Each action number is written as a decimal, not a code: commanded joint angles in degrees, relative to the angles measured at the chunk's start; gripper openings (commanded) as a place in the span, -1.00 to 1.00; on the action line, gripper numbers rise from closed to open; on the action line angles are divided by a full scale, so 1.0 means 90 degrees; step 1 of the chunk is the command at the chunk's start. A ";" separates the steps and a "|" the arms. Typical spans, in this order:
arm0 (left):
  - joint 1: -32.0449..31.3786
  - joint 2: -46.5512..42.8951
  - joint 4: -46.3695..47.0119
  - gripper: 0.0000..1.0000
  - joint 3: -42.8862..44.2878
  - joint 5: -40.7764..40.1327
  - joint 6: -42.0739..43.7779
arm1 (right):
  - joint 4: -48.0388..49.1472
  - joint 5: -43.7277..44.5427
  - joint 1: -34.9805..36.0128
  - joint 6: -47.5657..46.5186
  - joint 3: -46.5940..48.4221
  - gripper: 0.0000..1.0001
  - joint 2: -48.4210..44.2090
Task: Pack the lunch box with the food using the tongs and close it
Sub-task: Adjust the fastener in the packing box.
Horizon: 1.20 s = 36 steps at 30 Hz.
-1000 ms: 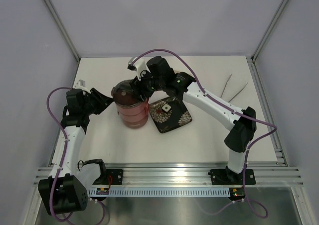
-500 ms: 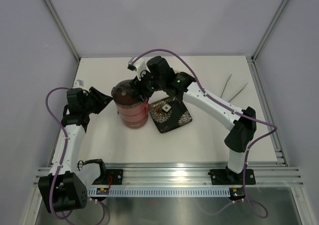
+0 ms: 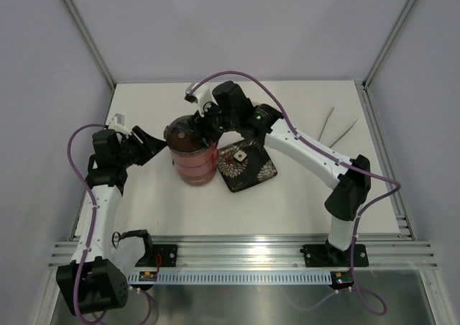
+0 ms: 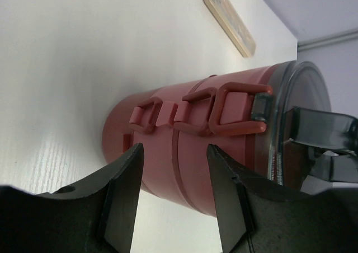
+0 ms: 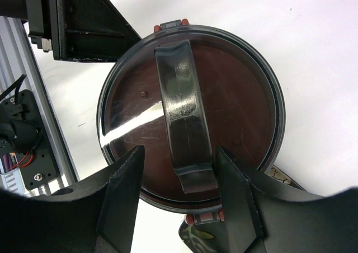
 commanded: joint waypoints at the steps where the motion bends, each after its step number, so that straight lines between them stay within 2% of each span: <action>1: -0.0079 0.0120 0.0122 0.06 0.0078 0.1189 0.0253 | -0.0748 0.0073 0.0072 -0.0092 -0.0292 0.22 -0.0073; 11: -0.0099 -0.0212 -0.0201 0.05 -0.0079 0.1482 0.0370 | -0.0894 0.0583 0.0062 -0.0366 -0.0351 0.26 -0.0190; 18: -0.0099 -0.0173 0.0267 0.05 -0.0196 0.1453 0.0136 | -0.0884 0.0475 0.0062 -0.0317 -0.0409 0.26 -0.0210; 36: -0.0089 -0.0075 0.0707 0.03 -0.0196 0.0496 -0.0147 | -0.0923 0.0339 0.0072 -0.0327 -0.0507 0.25 -0.0298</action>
